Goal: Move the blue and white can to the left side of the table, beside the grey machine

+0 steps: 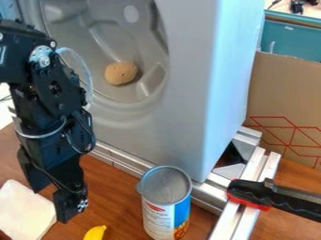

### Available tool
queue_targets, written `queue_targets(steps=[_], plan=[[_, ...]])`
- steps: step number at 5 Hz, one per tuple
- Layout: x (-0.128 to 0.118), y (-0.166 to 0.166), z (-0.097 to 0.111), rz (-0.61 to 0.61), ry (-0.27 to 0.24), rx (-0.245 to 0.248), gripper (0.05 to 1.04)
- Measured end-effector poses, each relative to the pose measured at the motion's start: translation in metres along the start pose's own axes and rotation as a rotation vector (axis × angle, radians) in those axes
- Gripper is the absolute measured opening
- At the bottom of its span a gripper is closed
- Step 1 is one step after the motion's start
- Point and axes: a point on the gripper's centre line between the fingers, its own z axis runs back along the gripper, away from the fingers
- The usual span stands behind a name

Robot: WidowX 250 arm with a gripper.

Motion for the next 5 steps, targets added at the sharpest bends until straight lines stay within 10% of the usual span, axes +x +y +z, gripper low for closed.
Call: queue_targets(steps=[5], plan=[[0.082, -0.104, 0.000, -0.123, -0.221, -0.180, 0.998]])
